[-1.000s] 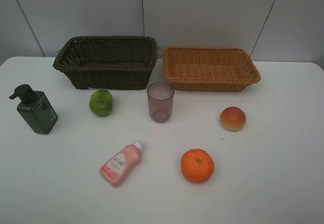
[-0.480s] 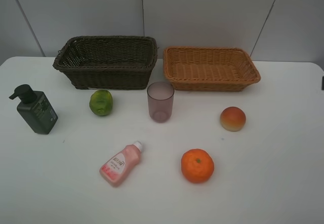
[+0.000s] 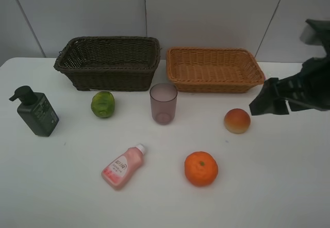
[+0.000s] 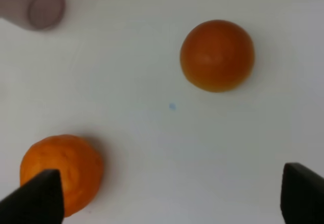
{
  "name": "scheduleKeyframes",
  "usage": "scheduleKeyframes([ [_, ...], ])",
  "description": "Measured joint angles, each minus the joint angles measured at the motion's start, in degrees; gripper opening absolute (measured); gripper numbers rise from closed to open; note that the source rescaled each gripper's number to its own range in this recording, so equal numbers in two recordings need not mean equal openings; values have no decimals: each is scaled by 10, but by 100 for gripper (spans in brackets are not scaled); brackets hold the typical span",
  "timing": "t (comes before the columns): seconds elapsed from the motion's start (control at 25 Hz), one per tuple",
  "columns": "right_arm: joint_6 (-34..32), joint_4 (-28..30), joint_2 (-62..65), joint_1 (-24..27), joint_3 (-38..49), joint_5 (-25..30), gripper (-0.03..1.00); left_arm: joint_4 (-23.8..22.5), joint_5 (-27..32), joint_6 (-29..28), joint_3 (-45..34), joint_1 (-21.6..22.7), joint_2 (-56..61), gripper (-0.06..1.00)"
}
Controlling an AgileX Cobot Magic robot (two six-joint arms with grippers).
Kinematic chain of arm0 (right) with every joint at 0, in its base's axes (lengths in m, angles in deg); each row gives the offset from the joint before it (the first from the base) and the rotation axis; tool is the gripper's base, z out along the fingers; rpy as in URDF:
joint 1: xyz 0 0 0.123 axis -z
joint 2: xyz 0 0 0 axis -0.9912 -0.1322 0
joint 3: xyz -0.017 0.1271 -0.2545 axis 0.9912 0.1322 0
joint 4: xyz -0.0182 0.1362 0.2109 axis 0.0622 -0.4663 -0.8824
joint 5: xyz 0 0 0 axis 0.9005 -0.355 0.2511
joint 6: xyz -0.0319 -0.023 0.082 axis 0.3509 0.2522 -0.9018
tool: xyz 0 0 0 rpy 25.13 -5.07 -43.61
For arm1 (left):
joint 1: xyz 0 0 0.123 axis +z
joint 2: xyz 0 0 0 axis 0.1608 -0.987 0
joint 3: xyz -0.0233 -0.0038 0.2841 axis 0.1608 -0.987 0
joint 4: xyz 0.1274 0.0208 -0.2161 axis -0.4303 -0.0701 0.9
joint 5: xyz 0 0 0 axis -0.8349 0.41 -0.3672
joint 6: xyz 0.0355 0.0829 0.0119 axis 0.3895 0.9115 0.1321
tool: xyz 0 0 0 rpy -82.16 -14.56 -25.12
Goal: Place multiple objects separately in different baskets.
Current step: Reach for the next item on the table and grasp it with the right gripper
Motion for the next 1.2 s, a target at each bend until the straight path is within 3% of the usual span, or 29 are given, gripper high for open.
scheduleKeyframes([
  [0.28, -13, 30, -159, -8, -105, 50, 79, 0, 0, 0, 0, 0, 0, 100],
  [0.4, -13, 61, -219, -8, -151, 75, 92, 0, 0, 0, 0, 0, 0, 100],
  [0.56, -13, 90, -286, -7, -201, 79, 97, 0, 0, 0, 0, 0, 0, 100],
  [0.96, -49, 98, -368, 48, -226, 12, 97, 0, 0, 0, 0, 0, 0, 100],
  [1.2, -98, 98, -391, 51, -226, -4, 97, 0, 0, 0, 0, 0, 0, 100],
])
